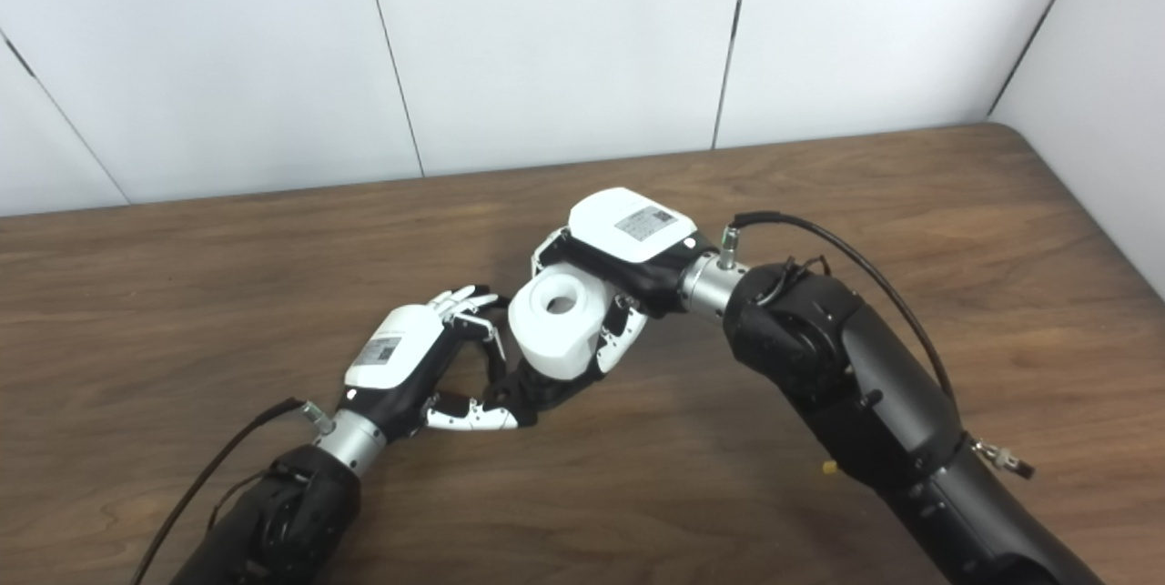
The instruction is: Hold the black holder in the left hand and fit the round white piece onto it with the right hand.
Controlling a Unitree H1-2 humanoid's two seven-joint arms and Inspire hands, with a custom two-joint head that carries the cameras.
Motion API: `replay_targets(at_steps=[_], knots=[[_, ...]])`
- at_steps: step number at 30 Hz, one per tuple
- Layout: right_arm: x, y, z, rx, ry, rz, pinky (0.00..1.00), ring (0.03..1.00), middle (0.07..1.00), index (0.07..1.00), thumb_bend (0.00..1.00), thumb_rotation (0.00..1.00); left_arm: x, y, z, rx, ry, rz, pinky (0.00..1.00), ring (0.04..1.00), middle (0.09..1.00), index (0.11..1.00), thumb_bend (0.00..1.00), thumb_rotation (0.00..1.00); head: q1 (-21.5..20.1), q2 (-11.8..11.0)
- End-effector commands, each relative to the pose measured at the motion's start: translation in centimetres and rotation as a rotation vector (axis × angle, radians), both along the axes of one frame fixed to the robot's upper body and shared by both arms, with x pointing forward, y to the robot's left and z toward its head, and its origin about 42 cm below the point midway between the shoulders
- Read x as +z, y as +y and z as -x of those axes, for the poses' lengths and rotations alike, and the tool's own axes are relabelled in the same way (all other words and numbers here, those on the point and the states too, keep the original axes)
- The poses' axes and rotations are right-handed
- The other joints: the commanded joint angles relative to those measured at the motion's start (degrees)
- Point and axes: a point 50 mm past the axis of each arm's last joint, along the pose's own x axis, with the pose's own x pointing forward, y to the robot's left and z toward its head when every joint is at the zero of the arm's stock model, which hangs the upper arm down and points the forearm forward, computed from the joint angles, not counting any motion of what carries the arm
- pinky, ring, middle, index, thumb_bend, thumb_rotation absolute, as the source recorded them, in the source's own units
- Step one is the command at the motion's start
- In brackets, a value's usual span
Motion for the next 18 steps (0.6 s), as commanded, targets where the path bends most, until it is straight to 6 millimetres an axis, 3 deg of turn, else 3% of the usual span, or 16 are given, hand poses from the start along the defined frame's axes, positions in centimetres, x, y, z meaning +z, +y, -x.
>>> replay_targets(at_steps=[1,10,18], knots=[[1.1,1.0,-0.2,0.057,-0.02,0.005,0.62,0.664,0.667,0.484,0.52,0.13,-4.0,1.7,1.7,0.017,0.167,-0.145,0.93,0.931,0.859,0.486,0.52,0.05,0.1,0.0],[4.6,-0.5,-1.7,0.007,-0.071,-0.003,0.6,0.655,0.671,0.482,0.52,0.13,-3.8,2.4,1.7,0.026,0.177,-0.15,0.93,0.939,0.86,0.486,0.52,0.05,-0.4,-0.1],[5.2,-0.8,-1.7,0.011,-0.089,-0.001,0.58,0.641,0.662,0.482,0.52,0.13,-3.7,2.4,1.6,0.018,0.172,-0.149,0.92,0.932,0.86,0.486,0.52,0.05,-0.4,-0.1]])
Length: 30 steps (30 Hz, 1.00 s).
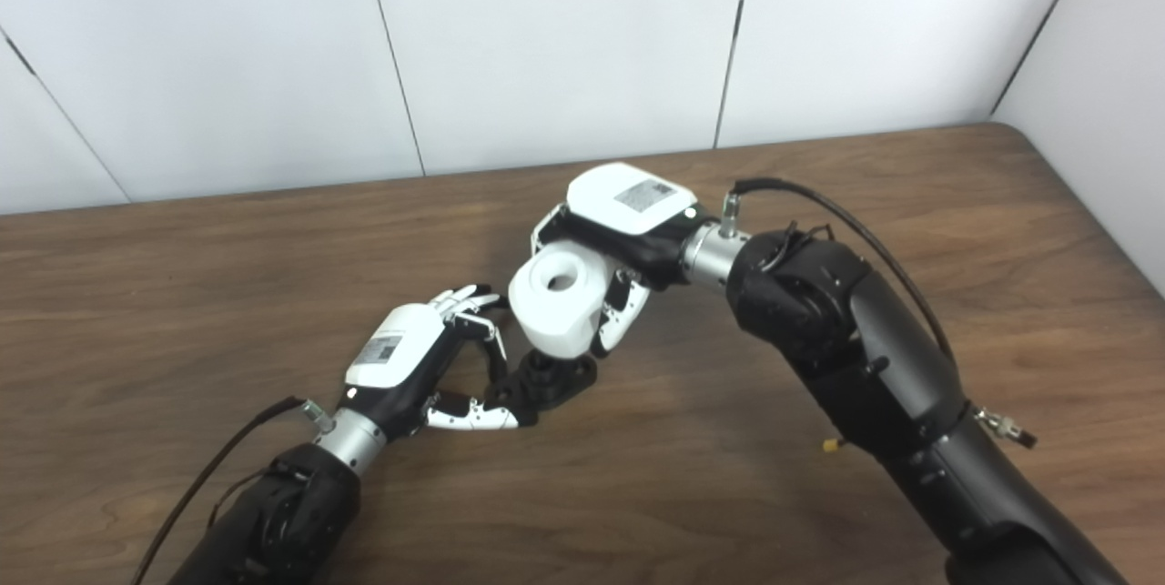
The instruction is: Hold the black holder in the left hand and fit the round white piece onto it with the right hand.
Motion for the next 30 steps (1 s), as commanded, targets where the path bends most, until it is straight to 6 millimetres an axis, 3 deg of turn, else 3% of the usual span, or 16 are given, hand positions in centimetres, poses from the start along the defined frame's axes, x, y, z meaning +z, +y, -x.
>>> replay_targets(at_steps=[1,11,30], knots=[[2.5,0.0,-0.3,0.017,-0.079,-0.013,0.58,0.64,0.661,0.482,0.52,0.13,-3.8,2.3,1.6,0.023,0.175,-0.148,0.93,0.933,0.861,0.486,0.52,0.05,-0.1,0.1],[2.4,0.0,-0.1,0.021,-0.078,-0.029,0.58,0.637,0.657,0.482,0.52,0.13,-3.7,2.2,1.5,0.024,0.17,-0.149,0.93,0.937,0.856,0.486,0.52,0.05,-0.2,0.2],[1.4,1.8,0.6,0.024,-0.039,-0.088,0.58,0.649,0.656,0.481,0.52,0.13,-3.6,1.7,1.4,0.022,0.17,-0.151,0.92,0.936,0.863,0.486,0.52,0.05,0.0,0.4]])
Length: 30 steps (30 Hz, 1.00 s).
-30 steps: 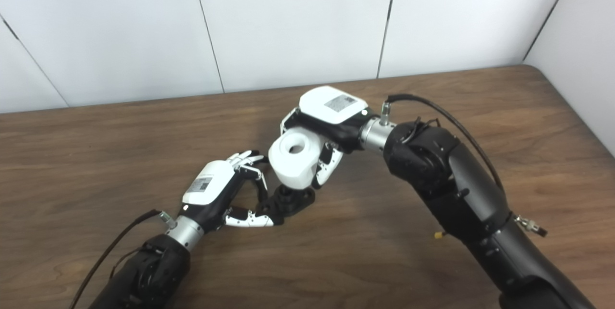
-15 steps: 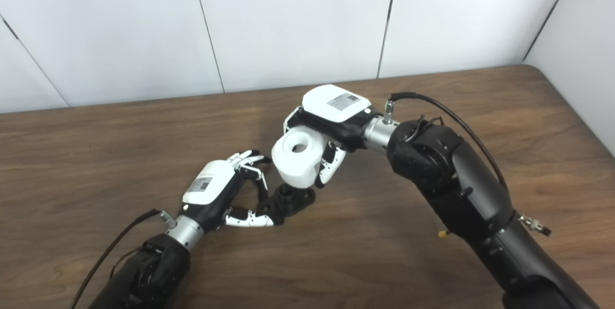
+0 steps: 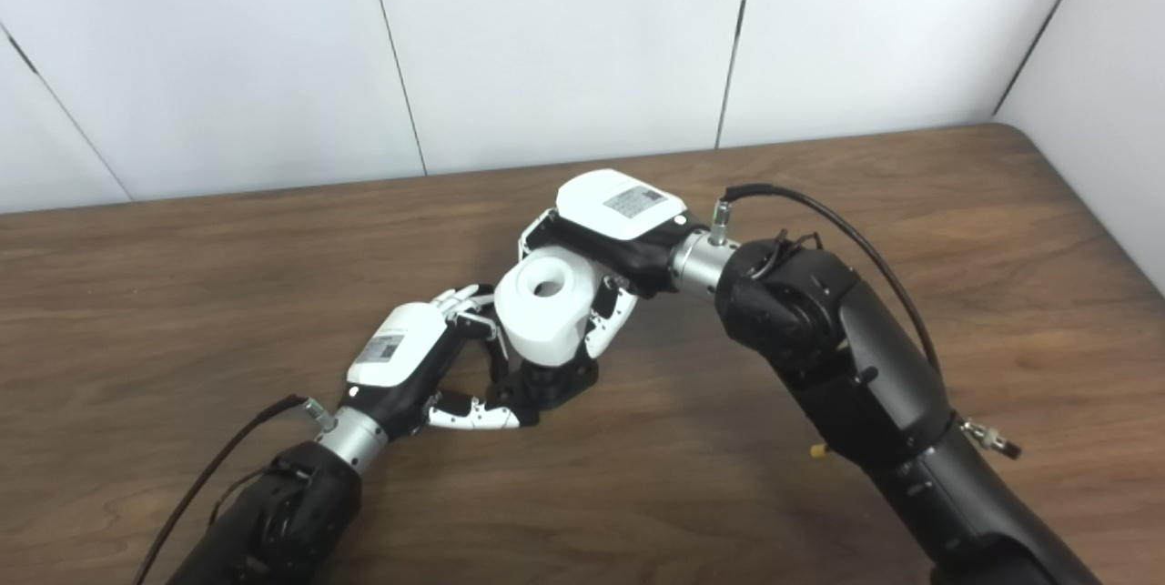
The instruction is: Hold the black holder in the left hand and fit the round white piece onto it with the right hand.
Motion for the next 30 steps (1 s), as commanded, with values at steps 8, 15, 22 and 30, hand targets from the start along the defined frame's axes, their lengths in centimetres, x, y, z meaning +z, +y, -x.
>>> replay_targets(at_steps=[8,15,22,30], knots=[[0.9,1.2,0.5,0.032,-0.05,-0.015,0.6,0.659,0.666,0.483,0.52,0.13,-3.7,1.7,1.5,0.026,0.17,-0.146,0.92,0.934,0.863,0.486,0.52,0.05,0.1,0.3],[-0.2,1.2,0.7,0.046,-0.047,0.02,0.6,0.664,0.663,0.483,0.52,0.13,-3.4,1.9,1.7,0.03,0.173,-0.149,0.92,0.937,0.863,0.486,0.52,0.05,0.3,0.6],[-1.1,0.9,0.7,0.052,-0.02,0.036,0.61,0.678,0.668,0.483,0.52,0.13,-3.5,2.0,1.6,0.033,0.177,-0.135,0.94,0.939,0.86,0.486,0.52,0.05,0.3,0.5],[-2.0,0.8,0.8,0.07,-0.014,0.048,0.61,0.659,0.658,0.483,0.52,0.13,-3.4,1.8,1.6,0.031,0.177,-0.141,0.94,0.942,0.861,0.487,0.52,0.05,0.4,0.5]])
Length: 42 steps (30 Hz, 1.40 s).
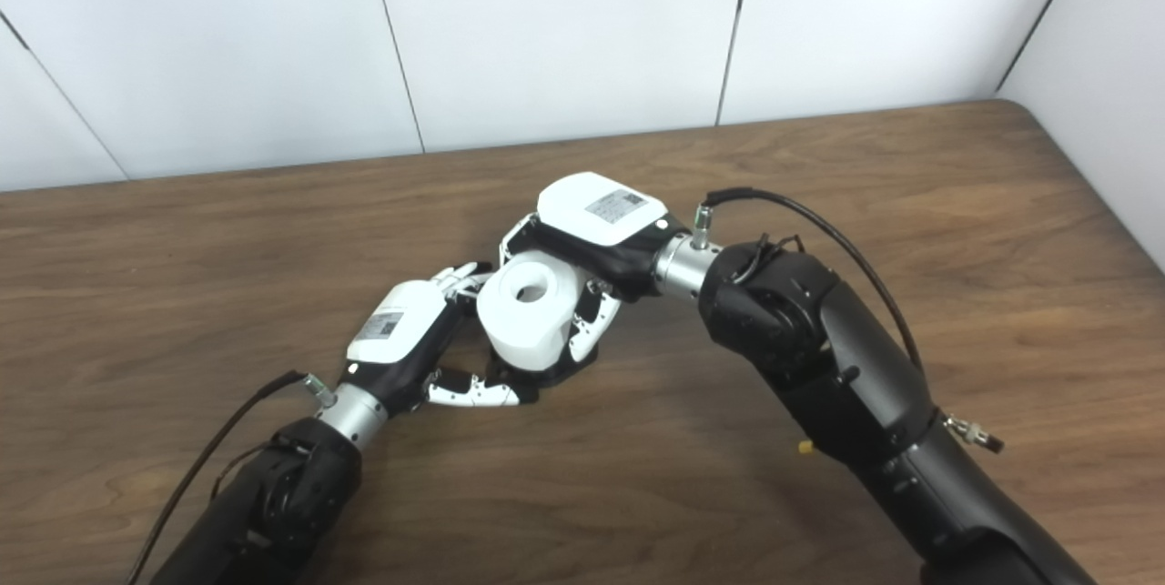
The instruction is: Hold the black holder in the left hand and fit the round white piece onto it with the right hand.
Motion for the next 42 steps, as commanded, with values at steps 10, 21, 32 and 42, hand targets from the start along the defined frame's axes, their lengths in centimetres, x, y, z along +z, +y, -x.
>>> replay_targets(at_steps=[10,21,32,42], knots=[[-0.7,-0.5,-0.1,0.02,-0.002,0.068,0.6,0.656,0.667,0.483,0.52,0.13,-3.4,1.7,1.7,0.034,0.159,-0.127,0.94,0.945,0.865,0.486,0.52,0.05,0.4,0.0],[-1.1,-0.5,-0.2,0.015,0.006,0.072,0.58,0.655,0.666,0.483,0.52,0.13,-3.5,1.9,1.9,0.037,0.159,-0.132,0.93,0.944,0.863,0.486,0.52,0.05,0.5,0.0],[-1.7,-0.8,-0.8,-0.016,0.011,0.081,0.57,0.655,0.668,0.484,0.52,0.13,-3.4,1.8,2.0,0.037,0.161,-0.129,0.93,0.942,0.859,0.486,0.52,0.05,0.4,0.0],[-2.5,-0.9,-1.4,-0.036,0.021,0.082,0.58,0.651,0.662,0.484,0.52,0.13,-3.4,1.7,2.0,0.038,0.165,-0.129,0.92,0.941,0.862,0.486,0.52,0.05,0.4,0.0]])
